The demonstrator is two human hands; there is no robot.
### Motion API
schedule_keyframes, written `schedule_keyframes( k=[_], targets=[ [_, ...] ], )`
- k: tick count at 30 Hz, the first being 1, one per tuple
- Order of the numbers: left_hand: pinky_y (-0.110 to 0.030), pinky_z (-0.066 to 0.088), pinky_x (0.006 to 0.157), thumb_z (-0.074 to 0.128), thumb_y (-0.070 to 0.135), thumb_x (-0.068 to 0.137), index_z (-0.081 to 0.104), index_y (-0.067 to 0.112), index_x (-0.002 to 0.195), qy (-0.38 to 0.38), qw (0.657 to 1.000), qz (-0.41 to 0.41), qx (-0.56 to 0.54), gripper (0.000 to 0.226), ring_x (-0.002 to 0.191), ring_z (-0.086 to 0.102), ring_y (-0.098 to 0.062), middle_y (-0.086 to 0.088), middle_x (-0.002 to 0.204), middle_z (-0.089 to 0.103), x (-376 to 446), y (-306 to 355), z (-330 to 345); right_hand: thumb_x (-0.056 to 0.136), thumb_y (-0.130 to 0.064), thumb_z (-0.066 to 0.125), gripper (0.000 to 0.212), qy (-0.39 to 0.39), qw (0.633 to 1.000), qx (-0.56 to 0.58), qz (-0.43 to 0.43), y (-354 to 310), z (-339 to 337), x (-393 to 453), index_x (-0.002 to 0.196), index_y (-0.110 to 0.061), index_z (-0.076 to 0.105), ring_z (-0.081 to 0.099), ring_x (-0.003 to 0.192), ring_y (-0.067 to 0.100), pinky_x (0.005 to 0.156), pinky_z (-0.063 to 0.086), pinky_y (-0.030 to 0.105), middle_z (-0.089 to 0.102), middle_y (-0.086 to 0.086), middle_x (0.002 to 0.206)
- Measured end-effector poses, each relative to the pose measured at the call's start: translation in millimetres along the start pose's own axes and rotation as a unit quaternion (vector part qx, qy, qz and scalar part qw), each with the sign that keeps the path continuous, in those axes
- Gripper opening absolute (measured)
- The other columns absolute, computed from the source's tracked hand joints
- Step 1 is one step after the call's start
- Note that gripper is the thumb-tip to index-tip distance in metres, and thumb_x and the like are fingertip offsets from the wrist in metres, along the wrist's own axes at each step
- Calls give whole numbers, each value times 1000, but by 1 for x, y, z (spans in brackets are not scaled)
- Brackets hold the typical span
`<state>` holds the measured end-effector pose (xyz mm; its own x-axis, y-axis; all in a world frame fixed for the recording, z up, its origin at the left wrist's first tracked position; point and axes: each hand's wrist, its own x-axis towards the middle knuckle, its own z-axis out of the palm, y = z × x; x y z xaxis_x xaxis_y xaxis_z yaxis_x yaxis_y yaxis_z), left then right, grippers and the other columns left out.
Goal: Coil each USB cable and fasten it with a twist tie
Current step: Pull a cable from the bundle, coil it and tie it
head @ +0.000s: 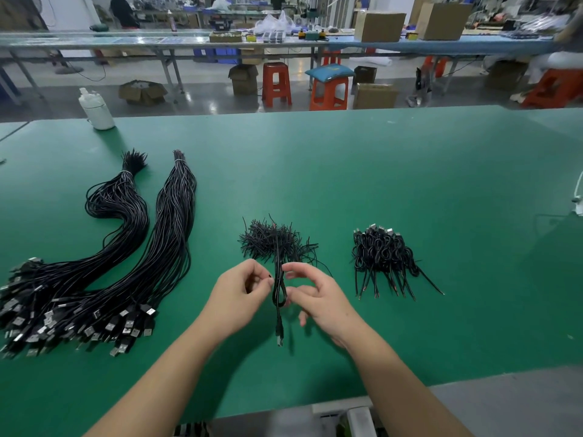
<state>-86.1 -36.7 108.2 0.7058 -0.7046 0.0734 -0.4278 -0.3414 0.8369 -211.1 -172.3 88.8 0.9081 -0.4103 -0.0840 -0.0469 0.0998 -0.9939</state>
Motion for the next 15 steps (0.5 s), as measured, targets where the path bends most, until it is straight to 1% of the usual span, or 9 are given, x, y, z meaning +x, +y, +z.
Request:
schedule_keyframes(
  k=[2,3,5,6,9,11,13,14,15],
  targets=[
    [-25,39,55,67,17,89,60,21,75,-12,1000,-8,-3,16,54,45,-9,4,61,56,-1,1,2,95,-5,61,34,14,999,-34,-6,3,-1,0,119,-29,60,59,58,9,51,49,34,68,-2,98],
    [-28,41,57,67,16,89,60,20,75,-18,1000,-13,-8,16,55,46,-11,3,61,56,-2,1,3,95,-4,60,34,19,999,-47,-15,3,0,0,118,-29,57,58,57,9,53,49,38,68,-5,100],
    [-30,42,58,66,12,90,60,15,77,-28,998,-30,-39,15,56,49,-15,1,61,56,-3,2,6,96,-1,57,38,28,997,-56,-34,4,3,0,120,-30,51,60,60,10,58,53,44,63,-1,116],
    [-30,43,59,66,10,91,61,12,78,-31,997,-42,-65,14,55,50,-15,1,60,56,-3,4,8,96,-2,56,42,27,997,-65,-38,4,4,0,124,-32,49,61,59,11,61,54,48,62,1,120],
    [-21,43,54,65,6,91,62,6,80,-39,986,-78,-145,12,53,51,-14,0,59,58,-4,6,9,98,-8,57,47,24,994,-98,-39,7,4,2,131,-40,50,64,59,20,67,52,58,64,1,119],
    [-22,43,55,65,6,92,63,4,81,-45,977,-96,-184,11,52,52,-14,-3,59,60,-4,7,9,97,-12,60,47,32,992,-116,-40,7,3,2,130,-43,51,66,63,21,70,53,58,63,0,117],
    [-27,44,60,64,8,92,64,5,83,-50,971,-110,-209,10,54,52,-16,-9,64,62,-4,7,9,94,-13,63,47,40,988,-140,-55,6,4,3,127,-44,53,64,71,15,68,58,55,58,-5,114],
    [-28,44,62,65,8,92,65,6,82,-52,967,-116,-219,10,55,52,-16,-12,66,62,-4,7,9,93,-12,65,47,50,982,-165,-75,6,4,3,127,-42,53,61,75,11,66,59,48,54,-6,115],
    [-29,43,62,65,8,92,66,7,81,-54,964,-122,-231,11,55,51,-16,-14,68,61,-4,7,8,92,-10,66,49,62,974,-195,-98,7,4,3,130,-38,53,58,79,9,64,58,39,50,-6,120]
  ],
)
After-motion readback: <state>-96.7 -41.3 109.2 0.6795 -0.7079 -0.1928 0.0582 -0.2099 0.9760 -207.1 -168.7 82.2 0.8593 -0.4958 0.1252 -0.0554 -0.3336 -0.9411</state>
